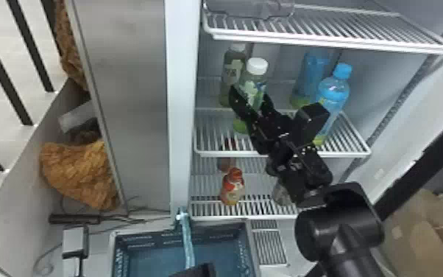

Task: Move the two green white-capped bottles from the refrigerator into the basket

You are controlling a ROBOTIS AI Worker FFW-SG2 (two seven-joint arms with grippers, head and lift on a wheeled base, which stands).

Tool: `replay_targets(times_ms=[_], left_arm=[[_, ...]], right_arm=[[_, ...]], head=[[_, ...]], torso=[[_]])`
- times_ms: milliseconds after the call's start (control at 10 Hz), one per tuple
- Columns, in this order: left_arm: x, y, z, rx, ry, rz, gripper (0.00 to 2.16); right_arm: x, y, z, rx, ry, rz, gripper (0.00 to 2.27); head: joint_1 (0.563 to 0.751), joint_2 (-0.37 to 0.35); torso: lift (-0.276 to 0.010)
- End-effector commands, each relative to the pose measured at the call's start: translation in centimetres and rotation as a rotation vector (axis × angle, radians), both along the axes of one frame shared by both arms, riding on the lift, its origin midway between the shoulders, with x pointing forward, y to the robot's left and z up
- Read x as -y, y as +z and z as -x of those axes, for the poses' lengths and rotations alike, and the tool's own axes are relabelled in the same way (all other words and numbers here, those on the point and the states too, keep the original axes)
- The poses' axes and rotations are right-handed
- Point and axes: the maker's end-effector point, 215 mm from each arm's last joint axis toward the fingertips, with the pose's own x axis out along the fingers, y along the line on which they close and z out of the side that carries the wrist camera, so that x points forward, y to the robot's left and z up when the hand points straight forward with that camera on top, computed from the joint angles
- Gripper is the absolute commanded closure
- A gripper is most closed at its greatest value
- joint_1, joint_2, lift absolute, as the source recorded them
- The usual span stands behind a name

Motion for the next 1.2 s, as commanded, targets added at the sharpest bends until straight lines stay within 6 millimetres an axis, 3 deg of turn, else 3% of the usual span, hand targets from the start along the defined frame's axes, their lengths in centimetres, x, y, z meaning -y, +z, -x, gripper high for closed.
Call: replay_targets(times_ms=[0, 300, 500, 800, 1100], left_arm=[[0.1, 0.1, 0.0, 0.001, 0.001, 0.003, 1.19], [0.1, 0.2, -0.1, 0.003, 0.002, 0.004, 1.19], [0.1, 0.1, 0.0, 0.001, 0.002, 0.004, 1.19], [0.1, 0.1, 0.0, 0.001, 0.002, 0.004, 1.19], [0.0, 0.1, -0.1, 0.002, 0.006, 0.003, 1.19]], right_arm=[[0.3, 0.6, 1.4, -0.009, -0.006, 0.007, 0.87], [1.3, -0.3, 4.2, -0.058, -0.018, 0.000, 0.87], [1.2, 1.1, 6.1, -0.043, -0.006, -0.017, 0.87], [0.4, 1.5, 8.3, -0.066, 0.027, -0.034, 0.87], [-0.8, 2.7, 12.4, -0.116, 0.076, -0.055, 0.87]], head=[[0.695, -0.160], [0.695, -0.174], [0.695, -0.188], [0.695, -0.188], [0.695, -0.183]], torso=[[-0.004], [-0.004], [-0.004], [-0.004], [-0.004]])
